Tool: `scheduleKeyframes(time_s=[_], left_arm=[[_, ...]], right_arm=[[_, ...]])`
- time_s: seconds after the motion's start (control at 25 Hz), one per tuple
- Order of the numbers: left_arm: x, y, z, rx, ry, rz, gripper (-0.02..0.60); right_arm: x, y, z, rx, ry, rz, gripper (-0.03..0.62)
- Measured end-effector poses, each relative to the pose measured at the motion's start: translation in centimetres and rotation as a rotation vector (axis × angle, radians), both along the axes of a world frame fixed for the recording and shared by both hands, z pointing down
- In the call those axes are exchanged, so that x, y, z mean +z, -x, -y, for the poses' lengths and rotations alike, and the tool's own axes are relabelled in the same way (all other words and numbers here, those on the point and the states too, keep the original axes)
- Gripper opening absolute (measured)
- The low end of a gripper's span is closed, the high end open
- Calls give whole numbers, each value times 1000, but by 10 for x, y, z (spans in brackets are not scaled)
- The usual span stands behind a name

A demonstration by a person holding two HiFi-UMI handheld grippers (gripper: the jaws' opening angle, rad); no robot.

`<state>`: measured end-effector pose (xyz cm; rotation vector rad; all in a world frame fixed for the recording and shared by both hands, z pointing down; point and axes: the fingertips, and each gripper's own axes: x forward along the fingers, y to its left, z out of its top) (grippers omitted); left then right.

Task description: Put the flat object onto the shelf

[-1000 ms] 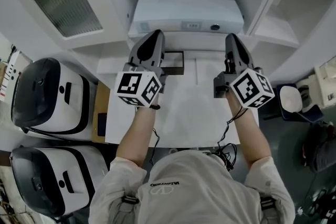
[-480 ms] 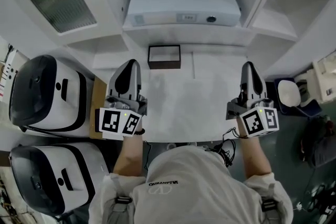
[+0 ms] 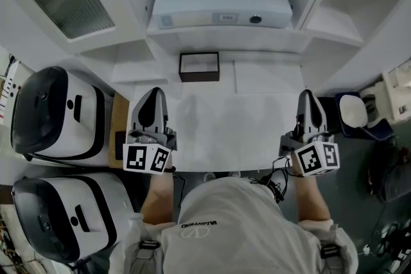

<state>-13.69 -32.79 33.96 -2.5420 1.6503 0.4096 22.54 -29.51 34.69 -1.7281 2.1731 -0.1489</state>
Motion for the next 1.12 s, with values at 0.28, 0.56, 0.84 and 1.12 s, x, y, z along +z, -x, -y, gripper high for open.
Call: scheduleKeyframes(time_s=[0.28, 0.56, 0.84, 1.12], left_arm=[[-5, -7, -4, 16, -10, 14, 5], [-3, -10, -8, 24, 5, -11, 5], [-5, -13, -12, 29, 0, -10, 5], [-4, -11, -13, 26, 10, -18, 5]], right_arm=[[-3, 1, -4, 0, -19, 0, 11], [-3, 2, -8, -6, -20, -7, 9], [-5, 3, -12, -11, -24, -7, 9], [-4, 3, -13, -18, -18, -1, 9]])
